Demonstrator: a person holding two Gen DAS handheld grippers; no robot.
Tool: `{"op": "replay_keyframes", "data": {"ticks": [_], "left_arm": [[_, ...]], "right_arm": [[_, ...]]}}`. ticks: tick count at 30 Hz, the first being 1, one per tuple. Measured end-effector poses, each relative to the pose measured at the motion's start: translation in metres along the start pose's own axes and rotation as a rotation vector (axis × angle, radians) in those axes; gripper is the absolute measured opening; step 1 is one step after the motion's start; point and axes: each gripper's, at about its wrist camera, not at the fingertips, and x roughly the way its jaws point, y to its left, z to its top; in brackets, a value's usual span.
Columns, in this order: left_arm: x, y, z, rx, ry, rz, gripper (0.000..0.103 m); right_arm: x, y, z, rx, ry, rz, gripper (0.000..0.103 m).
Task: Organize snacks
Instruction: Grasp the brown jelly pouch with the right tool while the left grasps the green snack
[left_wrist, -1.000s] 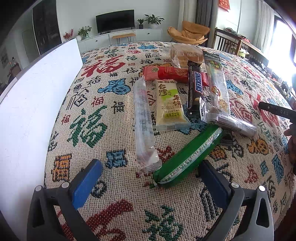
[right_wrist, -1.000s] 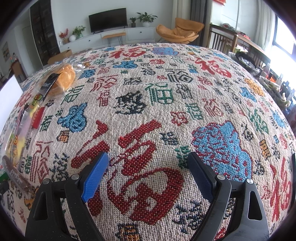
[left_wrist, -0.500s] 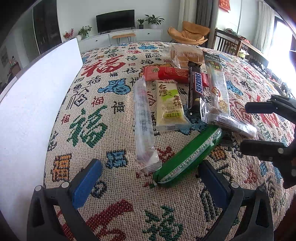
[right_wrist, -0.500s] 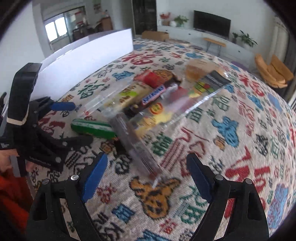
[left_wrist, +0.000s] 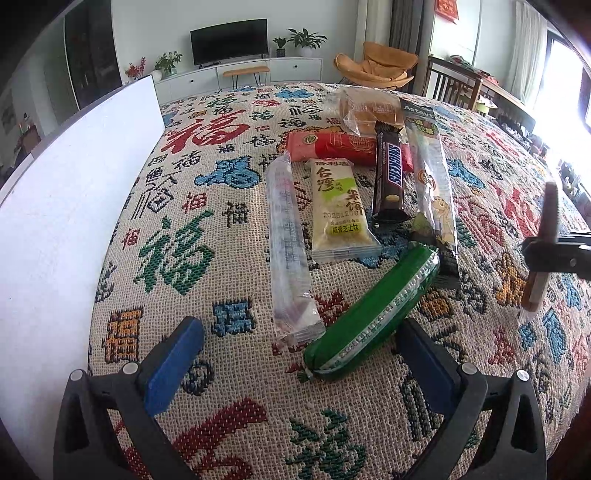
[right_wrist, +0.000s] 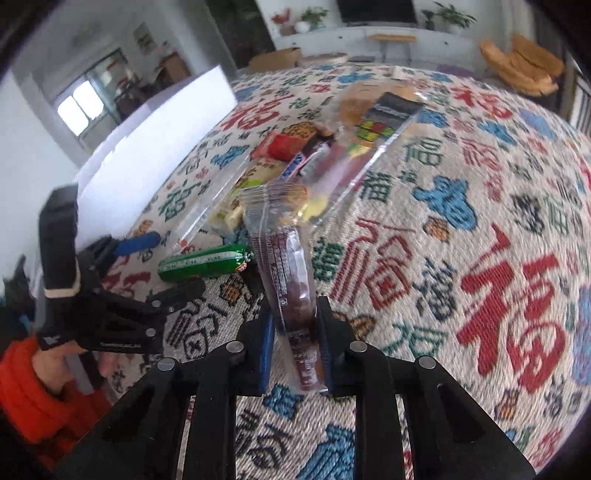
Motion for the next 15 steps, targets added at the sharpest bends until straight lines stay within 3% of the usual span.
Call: {"op": "replay_keyframes", "data": {"ticks": [3,7,10,12,13,14,15], "left_arm": [[-0.003,-0.004,0.006,0.060,0.079,-0.008,0.103],[-0.030,-0.021,0.016,0.143,0.007,-0.025,0.103],[-0.022,-0.048,0.019,0.293,0.035,0.014,0.102],[-0.008,-0.064,0.014,0.423,0.079,0.120,0.084],[-0.013,-0.066,0.013,0.432,0.052,0.106,0.080],[-0.013,-0.064,0.015,0.419,0.065,0.090,0.060],[-0.013,-0.061,0.015,0.401,0.086,0.076,0.033]], "right_arm": [[-0.024,-0.022,-0.009,0.153,-0.044,0.069,0.020],[-0.043,-0.037,-0.011,0.275,-0.100,0.151,0.020],[-0.046,-0.041,-0.007,0.342,-0.120,0.219,0.020],[-0.050,-0.038,-0.005,0.346,-0.125,0.219,0.020],[-0.051,-0.035,-0.005,0.346,-0.126,0.221,0.020],[-0.056,-0.036,-0.005,0.347,-0.124,0.230,0.020],[-0.059,-0.034,-0.007,0.348,-0.119,0.239,0.020]]}}
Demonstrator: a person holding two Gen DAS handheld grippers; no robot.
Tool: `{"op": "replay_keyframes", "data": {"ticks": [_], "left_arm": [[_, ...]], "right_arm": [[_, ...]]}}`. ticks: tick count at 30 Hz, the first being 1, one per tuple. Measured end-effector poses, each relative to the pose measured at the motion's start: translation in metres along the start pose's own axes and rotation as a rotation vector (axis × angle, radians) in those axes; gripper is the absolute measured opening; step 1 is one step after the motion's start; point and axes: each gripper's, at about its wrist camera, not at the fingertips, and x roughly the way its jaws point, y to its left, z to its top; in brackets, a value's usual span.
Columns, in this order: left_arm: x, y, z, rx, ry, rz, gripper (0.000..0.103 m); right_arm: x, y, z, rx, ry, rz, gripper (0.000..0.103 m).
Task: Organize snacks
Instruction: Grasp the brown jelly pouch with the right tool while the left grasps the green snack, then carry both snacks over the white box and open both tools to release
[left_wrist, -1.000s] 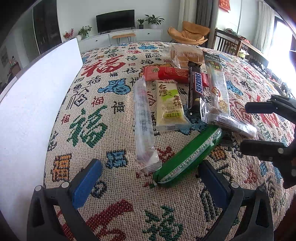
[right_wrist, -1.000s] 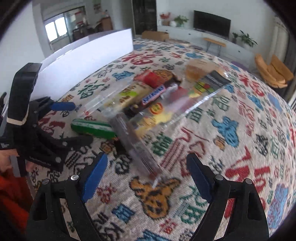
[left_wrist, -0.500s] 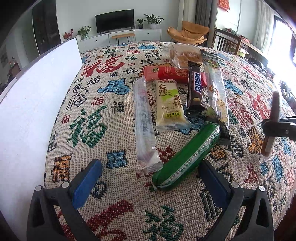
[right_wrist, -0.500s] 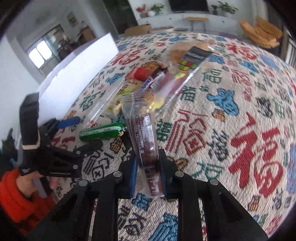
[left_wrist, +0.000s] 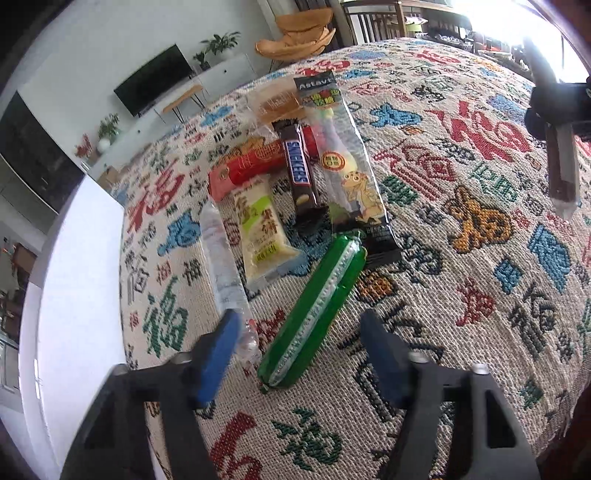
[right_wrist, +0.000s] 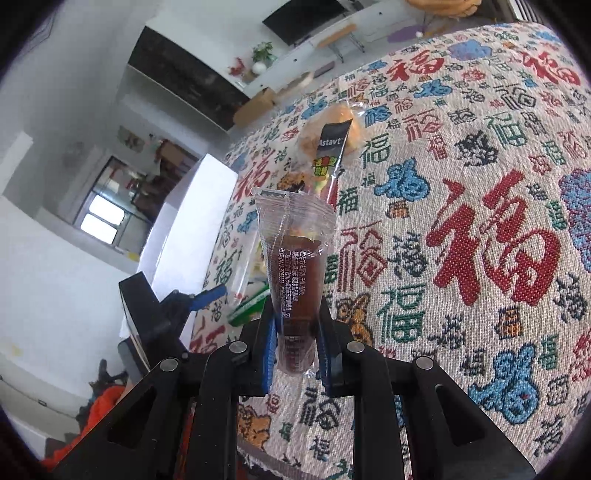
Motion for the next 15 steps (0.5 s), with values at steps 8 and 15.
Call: {"op": "replay_keyframes", "data": {"ticks": [8,15], "left_arm": [[-0.028,0.062,-0.034,-0.467,-0.090,-0.333,0.022],[-0.123,0.121,-0.058,-0.655,-0.335,-0.416,0.022]], "right_arm": [[-0.005,0.008,-0.013,-0.025,0.061,-0.043,0.020],[0.026,0.060,0.001,-0.122,0.113,-0.010,0.020]]}}
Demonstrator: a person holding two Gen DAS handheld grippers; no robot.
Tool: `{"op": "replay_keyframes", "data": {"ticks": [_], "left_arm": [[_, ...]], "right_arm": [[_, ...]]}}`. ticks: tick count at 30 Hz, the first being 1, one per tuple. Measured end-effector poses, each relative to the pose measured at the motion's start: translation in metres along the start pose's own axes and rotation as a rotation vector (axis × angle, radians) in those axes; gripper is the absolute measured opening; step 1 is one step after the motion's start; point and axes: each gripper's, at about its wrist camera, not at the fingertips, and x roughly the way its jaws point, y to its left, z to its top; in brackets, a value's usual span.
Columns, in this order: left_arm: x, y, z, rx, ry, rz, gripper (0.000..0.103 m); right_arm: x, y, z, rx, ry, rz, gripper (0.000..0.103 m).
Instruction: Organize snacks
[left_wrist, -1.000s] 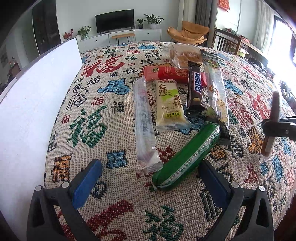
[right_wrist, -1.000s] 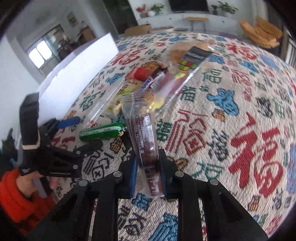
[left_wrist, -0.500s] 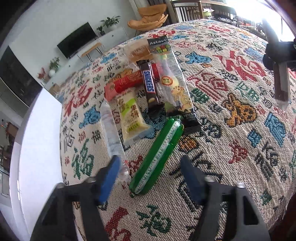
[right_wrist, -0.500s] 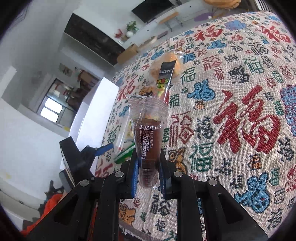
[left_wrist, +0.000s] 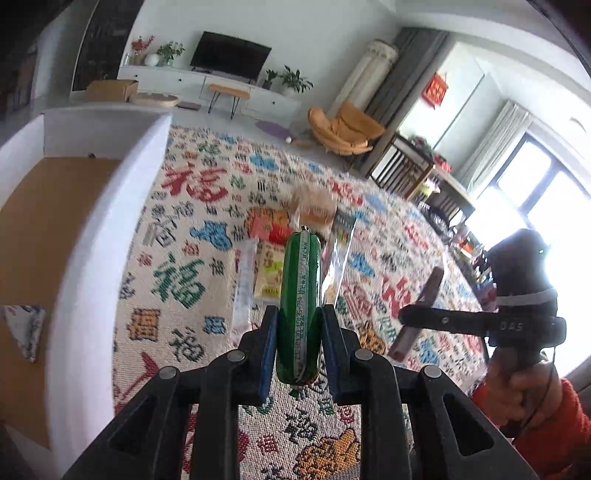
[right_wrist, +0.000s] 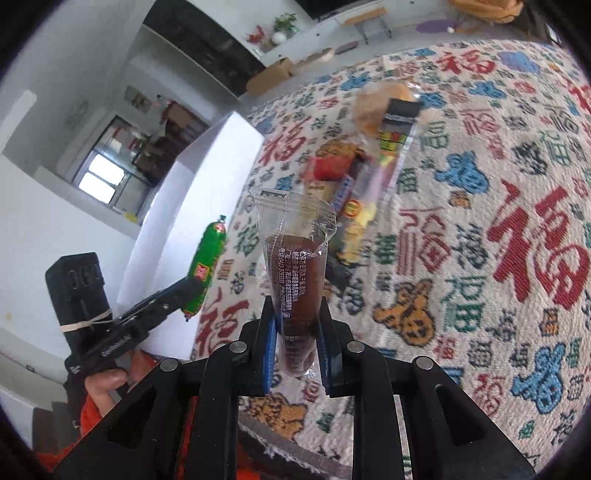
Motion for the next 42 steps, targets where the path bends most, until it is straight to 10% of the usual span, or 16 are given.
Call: {"op": "replay_keyframes", "data": {"ticks": [7,14,16,18,19,23,28,34,42], "left_arm": [[-0.116,0.067,0.030,-0.069,-0.179,0.205,0.022],[-0.141,0.150,0.014,-0.192,-0.138,0.473,0.023],[-0.136,0.165,0.005,-0.222,-0.119,0.526,0.039],[-0.133,0.170,-0.001,-0.240,-0.118,0.595,0.088],[-0.137,0.167,-0.005,-0.237,-0.148,0.629,0.092],[-0.141,0.149,-0.006,-0.214,-0.221,0.604,0.097],[-0.113,0.091,0.005,-0.142,-0.230,0.451,0.097],[-0.033,0.000,0.002,0.045,-0.078,0.254,0.100],[0.089,-0.014,-0.038,0.131,0.124,0.348,0.100]], "right_arm": [[0.039,0.136,0.033,-0.160,0.053,0.240,0.020],[0.125,0.256,0.017,-0.290,0.217,0.326,0.023],[0.153,0.268,0.009,-0.312,0.233,0.296,0.031],[0.171,0.269,0.002,-0.329,0.246,0.248,0.056],[0.173,0.268,0.000,-0.339,0.235,0.217,0.063],[0.143,0.235,-0.003,-0.418,0.104,0.112,0.070],[0.091,0.143,-0.005,-0.470,-0.119,-0.222,0.074],[0.056,0.006,-0.009,-0.314,-0.170,-0.568,0.074],[0.029,-0.079,-0.012,-0.243,-0.166,-0.771,0.074]]}}
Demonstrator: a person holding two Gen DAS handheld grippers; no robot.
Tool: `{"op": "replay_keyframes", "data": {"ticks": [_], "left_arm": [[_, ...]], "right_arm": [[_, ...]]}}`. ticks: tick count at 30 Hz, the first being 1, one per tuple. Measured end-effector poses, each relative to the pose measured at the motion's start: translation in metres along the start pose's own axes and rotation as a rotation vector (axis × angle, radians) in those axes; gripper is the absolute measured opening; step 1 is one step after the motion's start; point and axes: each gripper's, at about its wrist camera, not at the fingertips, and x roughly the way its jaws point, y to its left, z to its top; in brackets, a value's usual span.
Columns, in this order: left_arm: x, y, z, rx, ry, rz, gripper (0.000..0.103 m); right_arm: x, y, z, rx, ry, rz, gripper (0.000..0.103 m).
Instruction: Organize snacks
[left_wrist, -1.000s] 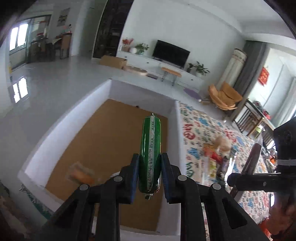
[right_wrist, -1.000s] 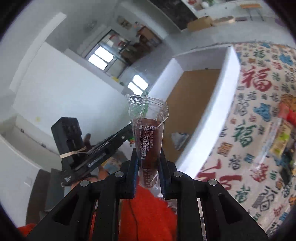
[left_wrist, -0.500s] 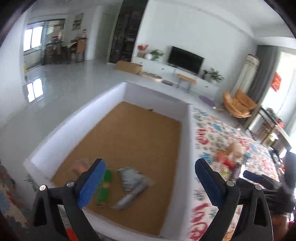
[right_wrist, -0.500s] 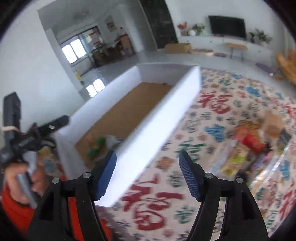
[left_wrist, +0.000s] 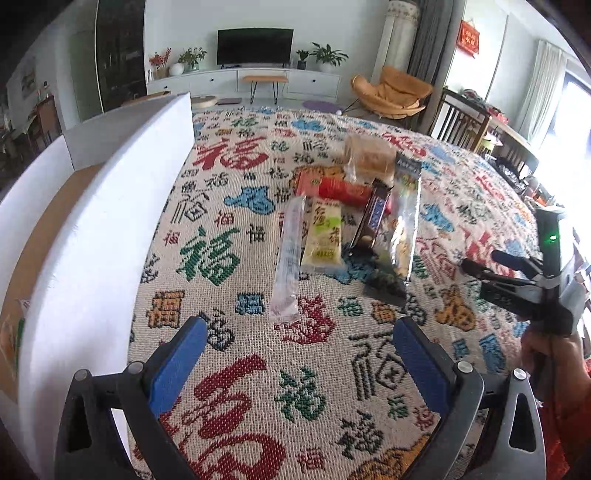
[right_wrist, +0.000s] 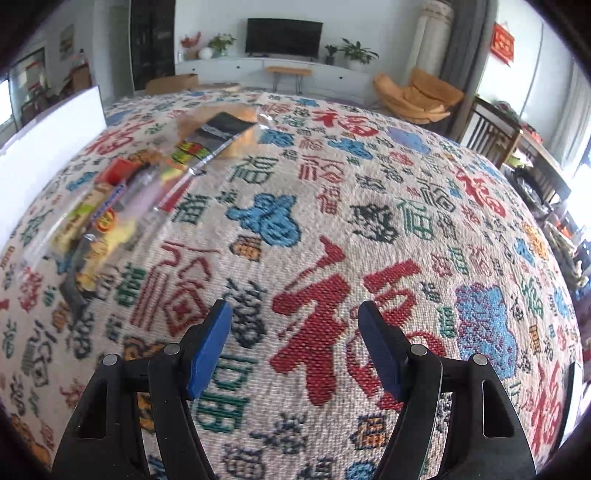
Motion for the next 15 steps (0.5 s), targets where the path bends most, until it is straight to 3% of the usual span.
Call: {"op": "replay_keyframes", "data": {"ticks": [6,9,10,15], "left_arm": [[0.041,0.005,-0.002,0.006,0.018,0.072,0.100],[0.058,0.016,-0.007,-0.034,0.046,0.058,0.100],[0.054,0.015,-0.010,-0.014,0.002,0.074,0.100],[0.060,0.010,-0.011,0.018,0.016,0.113,0.103]], "right_arm": [[0.010,-0.013,-0.003,0.056,-0.005,0.069,0.079],[0.014,-0.021,-0.004,0.099,0.004,0.100,0.083],[0.015,-0.020,-0.003,0.099,0.006,0.097,0.083],[0.016,-0.020,-0.004,0.104,0.009,0.085,0.086]]}}
